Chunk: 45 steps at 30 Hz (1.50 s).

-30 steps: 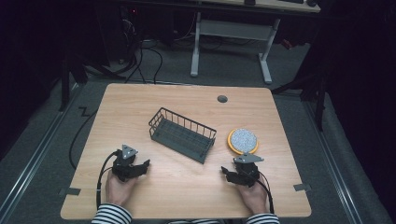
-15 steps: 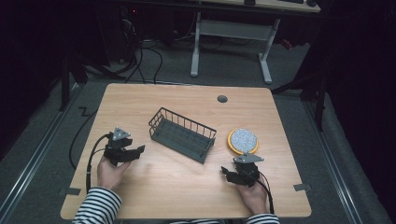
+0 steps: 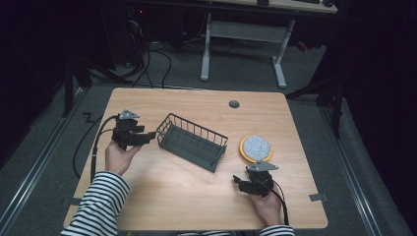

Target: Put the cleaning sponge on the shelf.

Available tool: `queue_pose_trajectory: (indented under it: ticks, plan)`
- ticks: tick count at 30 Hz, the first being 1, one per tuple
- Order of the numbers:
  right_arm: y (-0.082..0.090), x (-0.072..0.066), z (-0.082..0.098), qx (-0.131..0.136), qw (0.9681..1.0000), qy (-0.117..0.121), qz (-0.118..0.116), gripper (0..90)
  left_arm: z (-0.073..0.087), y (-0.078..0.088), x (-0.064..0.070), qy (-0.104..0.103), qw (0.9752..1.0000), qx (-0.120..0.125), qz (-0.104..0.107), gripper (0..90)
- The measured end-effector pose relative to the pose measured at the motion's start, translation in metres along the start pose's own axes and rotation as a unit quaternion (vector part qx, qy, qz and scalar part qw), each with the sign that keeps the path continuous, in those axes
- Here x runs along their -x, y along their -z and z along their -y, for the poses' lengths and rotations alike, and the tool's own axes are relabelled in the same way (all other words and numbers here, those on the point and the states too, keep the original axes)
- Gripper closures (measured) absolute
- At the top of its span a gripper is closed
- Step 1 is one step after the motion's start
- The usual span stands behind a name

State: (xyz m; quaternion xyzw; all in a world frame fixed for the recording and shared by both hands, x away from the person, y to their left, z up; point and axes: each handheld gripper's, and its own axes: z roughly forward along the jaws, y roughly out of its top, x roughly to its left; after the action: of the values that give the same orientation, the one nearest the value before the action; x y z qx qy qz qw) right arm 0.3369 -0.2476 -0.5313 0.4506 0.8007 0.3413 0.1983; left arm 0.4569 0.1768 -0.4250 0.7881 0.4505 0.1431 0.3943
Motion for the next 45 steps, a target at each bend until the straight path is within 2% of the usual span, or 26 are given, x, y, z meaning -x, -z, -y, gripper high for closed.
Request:
queue_pose_trajectory:
  ticks: [7,15,16,19,20,23,28,32,39,45]
  plan:
    - [0.000,0.000,0.000,0.000,1.0000,0.001,0.001,35.4,-0.022,-0.013,-0.005,0.005,0.9999,-0.009,0.003,48.0]
    - [0.000,0.000,0.000,0.000,1.0000,0.002,0.002,35.3,-0.031,-0.031,-0.004,0.004,0.9998,-0.021,0.003,50.8]
    - [0.000,0.000,0.000,0.000,1.0000,0.003,0.001,35.3,-0.033,-0.036,-0.003,0.005,0.9997,-0.024,0.008,51.5]
    - [0.000,0.000,0.000,0.000,1.0000,0.002,0.002,35.3,-0.035,-0.040,-0.001,0.002,0.9996,-0.026,0.007,51.9]
    - [0.000,-0.001,0.000,0.000,1.0000,0.003,0.002,35.3,-0.036,-0.045,0.001,-0.005,0.9995,-0.032,0.006,52.1]
    - [0.000,-0.001,0.000,0.000,1.0000,0.003,0.002,35.3,-0.036,-0.048,0.003,-0.006,0.9994,-0.033,0.010,53.7]
    - [0.000,-0.001,0.000,0.000,1.0000,0.004,0.002,35.1,-0.033,-0.058,0.002,-0.005,0.9989,-0.047,0.004,57.6]
    - [0.000,-0.001,0.000,-0.001,1.0000,0.004,0.002,34.9,-0.032,-0.063,0.004,-0.008,0.9986,-0.051,0.012,63.0]
    - [0.000,-0.001,0.000,-0.001,1.0000,0.004,0.001,34.8,-0.031,-0.067,0.006,-0.011,0.9983,-0.056,0.010,72.6]
    - [0.000,-0.001,0.000,-0.002,1.0000,0.004,0.001,34.7,-0.031,-0.067,0.006,-0.016,0.9982,-0.058,-0.002,82.0]
